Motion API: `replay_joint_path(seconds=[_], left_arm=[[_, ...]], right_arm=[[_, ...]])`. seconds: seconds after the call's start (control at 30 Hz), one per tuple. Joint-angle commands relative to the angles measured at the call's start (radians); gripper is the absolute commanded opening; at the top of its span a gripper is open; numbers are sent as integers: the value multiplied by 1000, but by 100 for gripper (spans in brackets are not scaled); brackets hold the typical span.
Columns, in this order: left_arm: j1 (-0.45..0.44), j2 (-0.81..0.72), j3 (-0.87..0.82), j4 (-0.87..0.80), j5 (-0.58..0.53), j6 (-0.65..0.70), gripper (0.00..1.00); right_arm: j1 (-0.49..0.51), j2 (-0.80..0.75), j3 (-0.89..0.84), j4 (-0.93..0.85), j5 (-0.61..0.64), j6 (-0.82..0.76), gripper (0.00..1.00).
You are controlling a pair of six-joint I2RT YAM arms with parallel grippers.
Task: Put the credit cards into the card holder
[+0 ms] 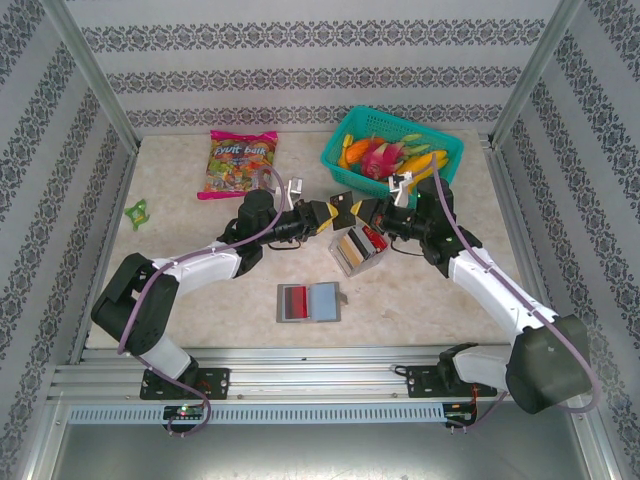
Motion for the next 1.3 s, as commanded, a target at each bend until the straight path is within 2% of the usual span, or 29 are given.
replay_joint_path(seconds=[0.0,0.1,0.17,0.23,0.33,0.43,0.47,0.63,0.73,0.83,0.93,1.03,1.27], left_arm=[[10,-15,12,47,12,5,14],[15,-35,-4,20,2,13,0],[20,-64,-26,-27,4,35,0],[25,-116,-62,-116,-6,72,0],[29,-213,-109,-360,-53,184,0],[29,-309,-146,-649,-141,307,0],[29,-333,-170,-694,-150,324,0],[25,-428,-351,-682,-146,311,0],[13,-449,-415,-633,-135,285,0],[1,-453,-426,-625,-133,290,0],[-13,-458,-425,-637,-146,298,0],[-17,-456,-426,-627,-141,297,0],[-50,-394,-414,-556,-112,313,0]], right_arm=[[-12,11,-15,22,-30,7,0],[-13,15,-17,-20,-24,-18,0],[-13,11,-26,-40,-23,-35,2],[-9,4,-38,-71,-19,-59,9],[32,-7,-40,-204,63,-152,24],[130,-5,-42,-309,186,-216,28],[165,1,-53,-308,210,-217,29],[338,85,-115,-218,285,-151,31],[404,155,-106,-232,338,-146,35],[434,202,-104,-222,345,-148,35],[448,250,-96,-206,308,-143,24],[448,296,-66,-281,328,-158,16],[448,306,-73,-341,404,-176,16]])
